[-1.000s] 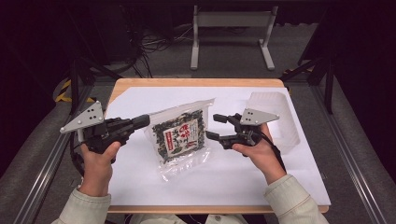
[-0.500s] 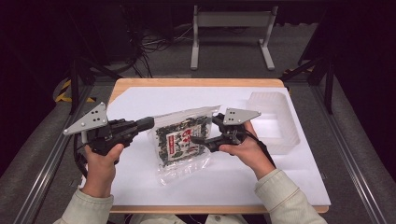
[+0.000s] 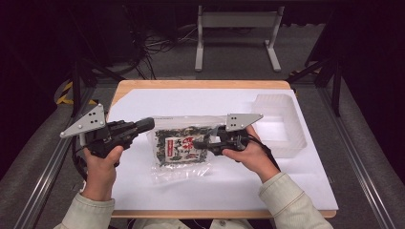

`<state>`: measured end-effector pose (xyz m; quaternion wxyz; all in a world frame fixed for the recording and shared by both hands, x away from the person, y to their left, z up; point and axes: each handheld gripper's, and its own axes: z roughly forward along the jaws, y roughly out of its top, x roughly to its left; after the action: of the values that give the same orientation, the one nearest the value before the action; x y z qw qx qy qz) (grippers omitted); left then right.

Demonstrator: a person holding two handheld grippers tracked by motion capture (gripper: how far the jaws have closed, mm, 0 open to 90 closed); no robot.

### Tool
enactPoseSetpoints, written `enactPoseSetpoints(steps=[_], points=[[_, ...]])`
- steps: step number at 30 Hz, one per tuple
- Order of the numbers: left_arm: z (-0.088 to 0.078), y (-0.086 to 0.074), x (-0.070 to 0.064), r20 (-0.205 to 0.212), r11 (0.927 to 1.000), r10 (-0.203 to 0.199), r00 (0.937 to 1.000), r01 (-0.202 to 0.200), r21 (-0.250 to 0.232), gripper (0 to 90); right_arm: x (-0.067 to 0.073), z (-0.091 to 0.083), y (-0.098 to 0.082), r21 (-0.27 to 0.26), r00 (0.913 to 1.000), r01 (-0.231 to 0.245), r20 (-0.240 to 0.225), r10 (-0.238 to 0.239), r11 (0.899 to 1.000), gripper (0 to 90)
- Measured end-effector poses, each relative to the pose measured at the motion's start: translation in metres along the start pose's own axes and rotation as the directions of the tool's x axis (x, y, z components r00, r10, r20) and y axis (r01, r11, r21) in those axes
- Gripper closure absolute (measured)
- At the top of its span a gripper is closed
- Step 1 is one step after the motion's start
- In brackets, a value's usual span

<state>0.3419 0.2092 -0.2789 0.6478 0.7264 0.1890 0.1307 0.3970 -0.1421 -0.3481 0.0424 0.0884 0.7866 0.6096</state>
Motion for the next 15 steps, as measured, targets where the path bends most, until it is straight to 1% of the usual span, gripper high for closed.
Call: enactPoseSetpoints(steps=[3, 6, 8, 12, 15], points=[[0.0000, 0.0000, 0.0003, -0.007, 0.9999, 0.001, 1.0000, -0.001, 0.010, 89.7, 0.0009, -0.0019, 0.0003, 0.008, 0.9999, 0.007, -0.010, -0.007, 1.000, 69.5], [0.0005, -0.0004, 0.0010, -0.011, 1.0000, 0.000, 0.9999, 0.000, 0.010, 89.7, 0.0021, -0.0031, 0.0002, 0.014, 0.9996, 0.003, -0.029, -0.003, 1.000, 72.8], [0.0008, -0.0008, 0.0017, -0.016, 0.9999, 0.000, 0.9999, 0.001, 0.014, 89.6, 0.0036, -0.0038, 0.0003, 0.020, 0.9992, 0.016, -0.037, -0.015, 1.000, 74.8], [0.0008, -0.0008, 0.0020, -0.016, 0.9999, -0.004, 0.9999, 0.004, 0.012, 89.5, 0.0058, -0.0048, 0.0017, 0.025, 0.9989, 0.022, -0.041, -0.021, 0.999, 75.8], [0.0013, -0.0004, 0.0016, -0.016, 0.9999, 0.000, 0.9999, 0.000, 0.017, 89.3, 0.0066, -0.0058, 0.0023, 0.029, 0.9988, 0.015, -0.047, -0.013, 0.999, 76.1]])
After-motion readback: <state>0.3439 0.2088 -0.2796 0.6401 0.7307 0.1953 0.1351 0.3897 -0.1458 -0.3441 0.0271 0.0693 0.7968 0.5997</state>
